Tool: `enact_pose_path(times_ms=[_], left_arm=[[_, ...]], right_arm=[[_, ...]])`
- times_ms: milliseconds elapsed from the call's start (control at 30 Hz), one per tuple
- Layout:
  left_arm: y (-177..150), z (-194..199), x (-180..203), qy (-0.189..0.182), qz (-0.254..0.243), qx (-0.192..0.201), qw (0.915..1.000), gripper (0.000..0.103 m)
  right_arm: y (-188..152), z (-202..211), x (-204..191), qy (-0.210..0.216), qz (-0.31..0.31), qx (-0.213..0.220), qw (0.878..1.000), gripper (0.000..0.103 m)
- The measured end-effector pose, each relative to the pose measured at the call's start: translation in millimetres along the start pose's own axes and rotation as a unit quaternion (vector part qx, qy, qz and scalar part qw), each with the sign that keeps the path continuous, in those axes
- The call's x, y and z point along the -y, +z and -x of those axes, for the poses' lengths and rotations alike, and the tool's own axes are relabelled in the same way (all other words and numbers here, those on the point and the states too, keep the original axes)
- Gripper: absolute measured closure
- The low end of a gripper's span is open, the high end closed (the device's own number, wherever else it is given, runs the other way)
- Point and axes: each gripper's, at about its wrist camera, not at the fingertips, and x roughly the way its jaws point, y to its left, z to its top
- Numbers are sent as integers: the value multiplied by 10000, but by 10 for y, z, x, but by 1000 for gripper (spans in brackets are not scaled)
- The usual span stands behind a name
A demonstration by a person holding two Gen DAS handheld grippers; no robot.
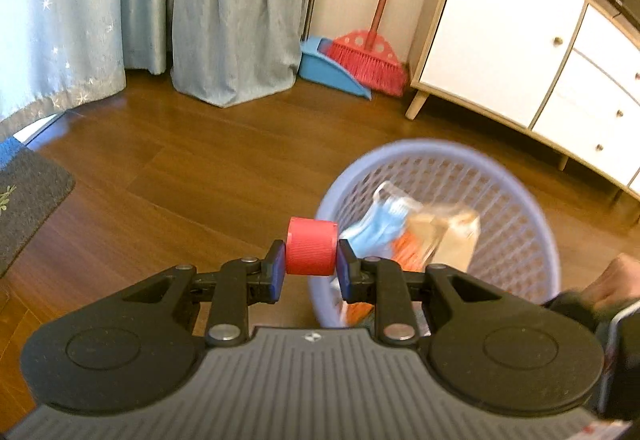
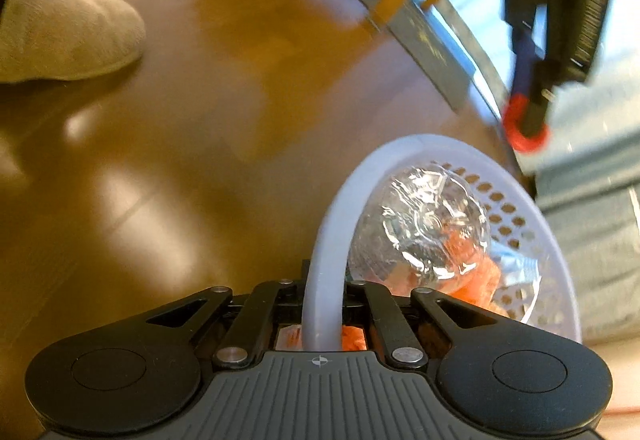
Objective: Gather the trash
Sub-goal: 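Carry the red cap with the left gripper over the wastebasket and release it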
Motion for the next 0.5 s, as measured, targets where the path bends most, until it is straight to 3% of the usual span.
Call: enact_pose_path(times_ms=[133,300,500], left_arm=[[112,143,71,-89,-69,48,9999,81],[211,207,185,-232,-35,76,9997,81],[332,-25,353,-336,-242,-193,9990,81]], right_arm=[[92,-13,-61,165,183,176,9995,101],[185,-51,-13,287,-18,330,9990,102],[133,66,19,256,-667,523,9961,103]])
